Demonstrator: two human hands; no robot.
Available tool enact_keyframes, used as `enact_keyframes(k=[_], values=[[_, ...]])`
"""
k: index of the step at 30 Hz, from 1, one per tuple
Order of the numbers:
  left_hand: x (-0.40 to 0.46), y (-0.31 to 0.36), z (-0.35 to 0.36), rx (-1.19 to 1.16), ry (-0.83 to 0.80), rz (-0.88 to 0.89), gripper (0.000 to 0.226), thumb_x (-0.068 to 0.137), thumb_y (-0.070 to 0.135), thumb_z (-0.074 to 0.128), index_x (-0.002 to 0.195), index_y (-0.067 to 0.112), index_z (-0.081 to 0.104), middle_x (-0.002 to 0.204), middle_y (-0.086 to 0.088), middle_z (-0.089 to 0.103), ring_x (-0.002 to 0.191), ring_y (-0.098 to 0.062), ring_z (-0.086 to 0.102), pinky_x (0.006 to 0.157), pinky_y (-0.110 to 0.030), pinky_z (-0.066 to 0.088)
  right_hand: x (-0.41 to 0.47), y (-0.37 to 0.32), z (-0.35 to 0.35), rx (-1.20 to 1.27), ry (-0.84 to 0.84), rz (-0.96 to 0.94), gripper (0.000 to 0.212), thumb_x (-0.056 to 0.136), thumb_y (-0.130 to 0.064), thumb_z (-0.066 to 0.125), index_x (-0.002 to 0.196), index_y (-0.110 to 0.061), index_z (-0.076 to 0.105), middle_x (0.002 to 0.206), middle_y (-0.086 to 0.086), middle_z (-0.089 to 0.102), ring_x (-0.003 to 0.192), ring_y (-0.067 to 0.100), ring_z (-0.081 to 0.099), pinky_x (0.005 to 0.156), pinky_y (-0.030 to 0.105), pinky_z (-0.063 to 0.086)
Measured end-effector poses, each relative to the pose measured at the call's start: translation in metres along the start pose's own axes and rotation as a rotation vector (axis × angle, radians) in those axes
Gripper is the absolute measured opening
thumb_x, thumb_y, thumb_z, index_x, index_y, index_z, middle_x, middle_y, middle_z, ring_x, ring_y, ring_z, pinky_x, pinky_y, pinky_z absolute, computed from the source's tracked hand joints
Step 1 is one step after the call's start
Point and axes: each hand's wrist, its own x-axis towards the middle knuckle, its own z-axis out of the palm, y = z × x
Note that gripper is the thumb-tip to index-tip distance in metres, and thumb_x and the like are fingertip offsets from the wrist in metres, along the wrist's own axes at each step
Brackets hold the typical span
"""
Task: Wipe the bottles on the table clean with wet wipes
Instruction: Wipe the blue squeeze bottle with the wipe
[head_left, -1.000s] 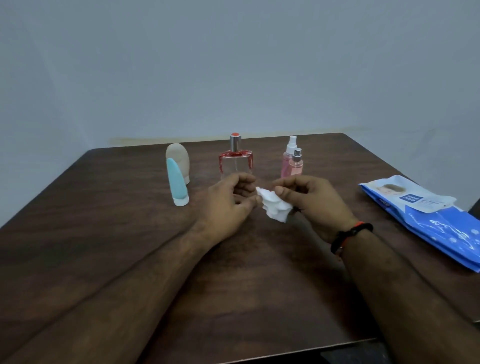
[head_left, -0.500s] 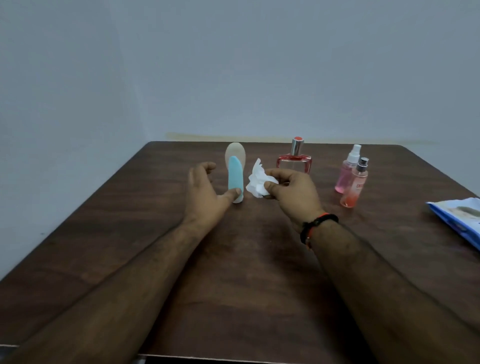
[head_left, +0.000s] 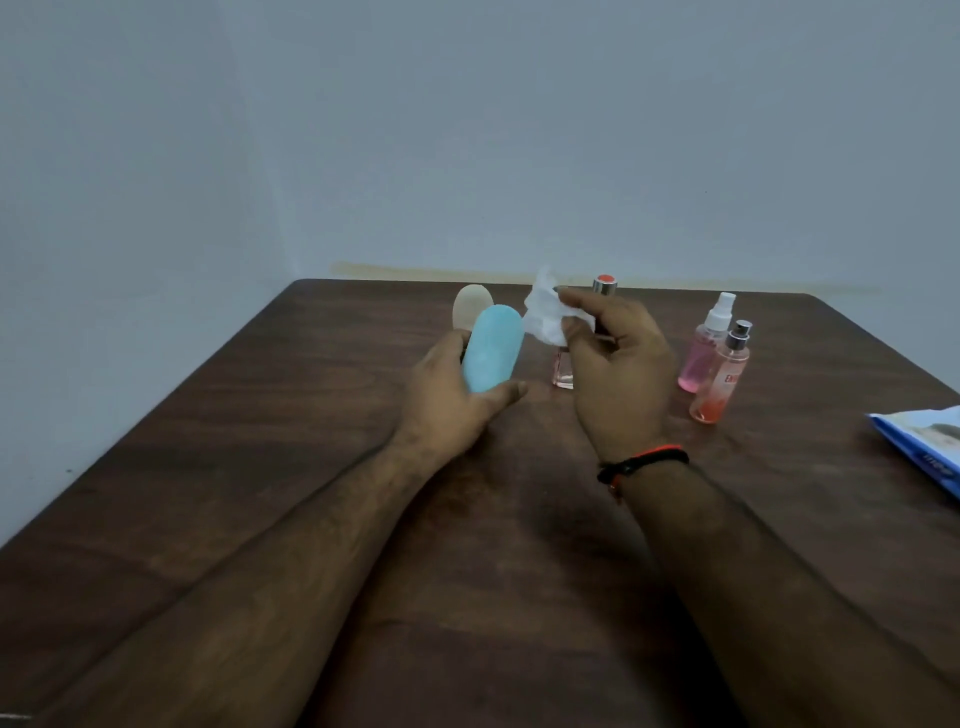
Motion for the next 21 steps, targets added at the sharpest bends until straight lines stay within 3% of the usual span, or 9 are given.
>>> enact_keyframes(k=[3, 5, 8, 11, 14, 16, 18, 21], values=[[-0.004, 0.006, 0.002, -0.050, -0.032, -0.002, 0.068, 0.070, 0.053, 0.083, 0.122, 0.024, 0.049, 0.109, 0.004, 0.063, 0.086, -0.014, 0.068, 0.071, -0.035, 0.060, 0.002, -0.002, 0.010, -0.154, -0.017, -0.241, 0.027, 0.087, 0.002, 0.061, 0.105, -0.011, 0.075, 0.102, 0.001, 0.065, 0.095, 0.014, 0.061, 0.083, 0.020, 0.050], [-0.005, 0.009, 0.002, -0.079, -0.032, -0.002, 0.061, 0.071, 0.041, 0.084, 0.118, 0.024, 0.050, 0.101, 0.003, 0.067, 0.079, -0.013, 0.068, 0.068, -0.036, 0.059, -0.002, 0.001, 0.019, -0.283, -0.107, -0.329, 0.027, 0.084, 0.003, 0.060, 0.104, -0.008, 0.076, 0.107, 0.008, 0.066, 0.100, 0.026, 0.061, 0.089, 0.027, 0.047], [-0.005, 0.009, 0.002, -0.135, -0.007, -0.005, 0.065, 0.070, 0.030, 0.082, 0.127, 0.022, 0.053, 0.101, 0.000, 0.070, 0.082, -0.018, 0.069, 0.066, -0.041, 0.060, -0.013, 0.005, 0.021, -0.414, -0.260, -0.435, 0.030, 0.083, -0.006, 0.054, 0.104, -0.004, 0.075, 0.112, 0.014, 0.067, 0.102, 0.037, 0.059, 0.092, 0.029, 0.043], [-0.003, 0.008, -0.001, -0.141, 0.001, -0.011, 0.064, 0.072, 0.024, 0.084, 0.128, 0.019, 0.055, 0.103, 0.002, 0.069, 0.089, -0.017, 0.067, 0.066, -0.026, 0.055, -0.017, 0.002, 0.013, -0.465, -0.396, -0.557, 0.041, 0.078, -0.016, 0.043, 0.096, -0.002, 0.077, 0.101, 0.013, 0.070, 0.088, 0.037, 0.063, 0.081, 0.034, 0.050], [-0.003, 0.006, -0.002, -0.158, -0.022, -0.026, 0.065, 0.070, 0.025, 0.084, 0.128, 0.019, 0.054, 0.109, 0.002, 0.067, 0.093, -0.017, 0.065, 0.075, -0.031, 0.056, -0.019, -0.001, 0.006, -0.493, -0.540, -0.506, 0.032, 0.077, -0.014, 0.051, 0.089, -0.005, 0.079, 0.087, 0.008, 0.070, 0.079, 0.034, 0.065, 0.071, 0.035, 0.056], [-0.004, 0.006, -0.001, -0.158, -0.046, -0.016, 0.071, 0.068, 0.028, 0.085, 0.130, 0.021, 0.052, 0.114, 0.003, 0.067, 0.097, -0.016, 0.065, 0.081, -0.032, 0.056, -0.016, -0.005, 0.001, -0.519, -0.624, -0.392, 0.024, 0.076, -0.003, 0.060, 0.091, -0.006, 0.079, 0.087, 0.008, 0.070, 0.083, 0.032, 0.066, 0.077, 0.038, 0.057], [-0.005, 0.006, -0.001, -0.143, -0.069, 0.010, 0.076, 0.066, 0.032, 0.088, 0.131, 0.022, 0.051, 0.117, 0.005, 0.066, 0.098, -0.013, 0.064, 0.076, -0.023, 0.053, -0.008, -0.006, -0.004, -0.582, -0.652, -0.284, 0.025, 0.081, -0.001, 0.062, 0.097, -0.010, 0.079, 0.094, 0.008, 0.070, 0.090, 0.027, 0.064, 0.085, 0.036, 0.053], [-0.005, 0.007, -0.002, -0.177, -0.074, 0.023, 0.081, 0.061, 0.040, 0.092, 0.128, 0.025, 0.049, 0.115, 0.009, 0.065, 0.098, -0.010, 0.063, 0.071, -0.021, 0.052, 0.004, -0.012, -0.010, -0.473, -0.348, -0.226, 0.022, 0.081, -0.003, 0.065, 0.095, -0.013, 0.079, 0.090, 0.005, 0.069, 0.081, 0.018, 0.062, 0.076, 0.028, 0.049]])
